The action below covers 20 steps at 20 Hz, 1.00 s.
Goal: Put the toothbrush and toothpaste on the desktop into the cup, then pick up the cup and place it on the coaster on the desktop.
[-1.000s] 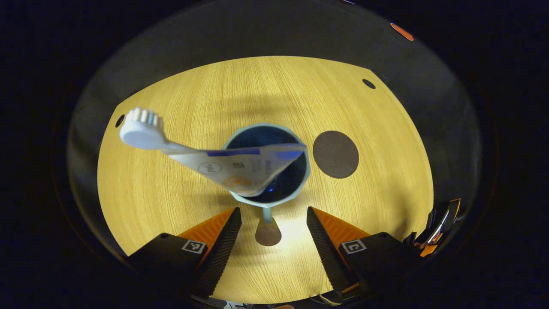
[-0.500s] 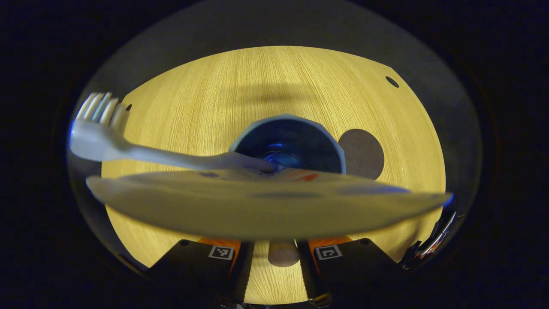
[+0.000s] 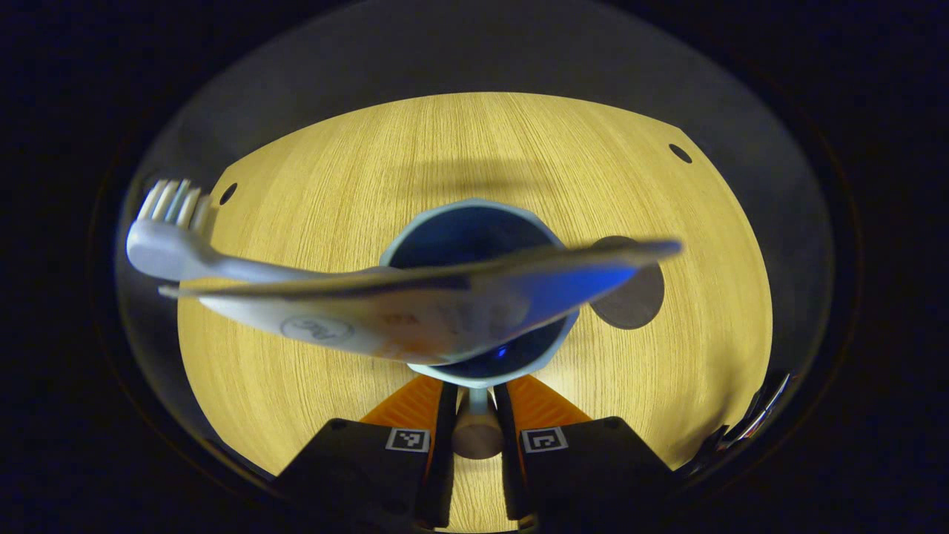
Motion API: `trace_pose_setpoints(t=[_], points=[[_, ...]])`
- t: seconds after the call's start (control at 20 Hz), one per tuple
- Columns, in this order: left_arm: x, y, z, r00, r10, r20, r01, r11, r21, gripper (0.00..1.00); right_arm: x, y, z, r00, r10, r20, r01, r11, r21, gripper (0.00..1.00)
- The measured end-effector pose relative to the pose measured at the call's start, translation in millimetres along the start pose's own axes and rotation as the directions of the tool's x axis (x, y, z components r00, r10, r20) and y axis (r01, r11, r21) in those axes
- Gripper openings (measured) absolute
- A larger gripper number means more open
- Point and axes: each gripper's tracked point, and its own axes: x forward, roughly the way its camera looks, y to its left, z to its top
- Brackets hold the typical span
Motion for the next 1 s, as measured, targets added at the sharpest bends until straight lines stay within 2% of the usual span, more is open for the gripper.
trace_pose_setpoints(t=[0.35,0.4,0.45,0.5,0.55,0.6,0.65,0.75,0.8,1.0], points=[[21,-20,95,0.998,-0.013,0.055,0.01,0.998,0.066,0.31,-6,-17,7,0.999,-0.04,0.021,0.04,0.999,0.03,0.97],[-8,-67,75,0.998,-0.019,0.062,0.015,0.997,0.077,0.31,-7,-20,7,0.999,-0.049,0.018,0.048,0.998,0.027,0.96],[-14,-80,89,0.998,-0.023,0.066,0.017,0.996,0.09,0.31,-8,-24,6,0.998,-0.061,0.014,0.061,0.998,0.025,0.96],[-19,-90,71,0.997,-0.028,0.07,0.021,0.995,0.101,0.31,-10,-28,6,0.997,-0.071,0.013,0.071,0.997,0.026,0.96],[-21,-86,87,0.997,-0.032,0.073,0.024,0.993,0.112,0.31,-10,-31,6,0.997,-0.081,0.01,0.081,0.996,0.029,0.96],[-3,-117,106,0.996,-0.038,0.076,0.028,0.992,0.124,0.31,-12,-34,7,0.996,-0.086,0.011,0.085,0.996,0.032,0.96],[1,-126,104,0.996,-0.045,0.077,0.034,0.991,0.132,0.31,-13,-35,6,0.996,-0.091,0.011,0.091,0.995,0.033,0.96],[35,-52,106,0.996,-0.062,0.071,0.051,0.989,0.139,0.31,-15,-39,6,0.995,-0.1,0.012,0.1,0.995,0.031,0.96],[31,-87,113,0.996,-0.063,0.07,0.052,0.988,0.146,0.32,-16,-41,6,0.994,-0.105,0.01,0.104,0.994,0.027,0.97],[42,-120,122,0.996,-0.066,0.065,0.053,0.983,0.176,0.31,-20,-49,4,0.992,-0.123,0.005,0.123,0.992,0.011,0.96]])
